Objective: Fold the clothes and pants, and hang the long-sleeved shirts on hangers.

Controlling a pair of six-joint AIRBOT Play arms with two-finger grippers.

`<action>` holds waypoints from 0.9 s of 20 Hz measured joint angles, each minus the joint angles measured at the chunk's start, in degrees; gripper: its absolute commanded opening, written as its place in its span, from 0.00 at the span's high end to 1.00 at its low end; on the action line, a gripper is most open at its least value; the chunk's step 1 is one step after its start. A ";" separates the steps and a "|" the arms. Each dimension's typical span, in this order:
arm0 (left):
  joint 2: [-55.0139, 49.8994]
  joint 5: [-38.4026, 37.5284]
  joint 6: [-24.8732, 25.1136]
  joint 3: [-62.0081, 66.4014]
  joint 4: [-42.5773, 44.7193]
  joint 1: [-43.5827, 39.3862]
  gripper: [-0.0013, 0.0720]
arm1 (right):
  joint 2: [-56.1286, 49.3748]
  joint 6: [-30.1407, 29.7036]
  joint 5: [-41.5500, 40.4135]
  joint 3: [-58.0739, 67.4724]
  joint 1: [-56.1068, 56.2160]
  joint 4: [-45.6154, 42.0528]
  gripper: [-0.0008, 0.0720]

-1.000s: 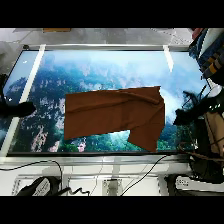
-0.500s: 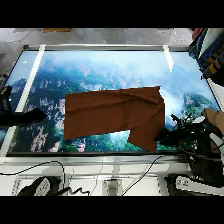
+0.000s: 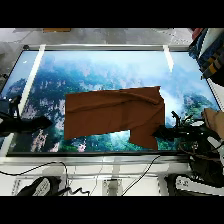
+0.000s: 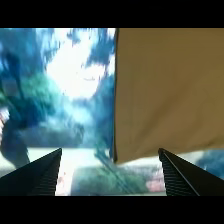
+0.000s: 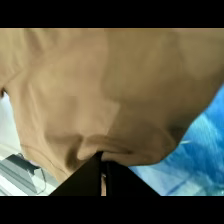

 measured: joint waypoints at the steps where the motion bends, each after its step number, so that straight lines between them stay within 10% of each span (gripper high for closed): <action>1: -0.74 0.00 0.00 -1.11 0.00 0.00 0.06 | 0.04 -0.59 -0.15 -0.07 0.00 0.46 0.97; 14: -8.59 6.32 6.36 -14.43 -14.75 -0.63 0.15 | 0.09 -2.86 2.40 -0.17 0.00 2.08 0.97; 16: -11.32 7.23 7.52 -14.93 -18.23 -1.68 0.36 | 0.09 -2.89 2.99 -0.17 0.00 2.29 0.97; 18: -14.05 8.48 8.15 -15.19 -19.30 -2.71 0.78 | 0.09 -2.93 3.89 -0.17 0.00 2.38 0.97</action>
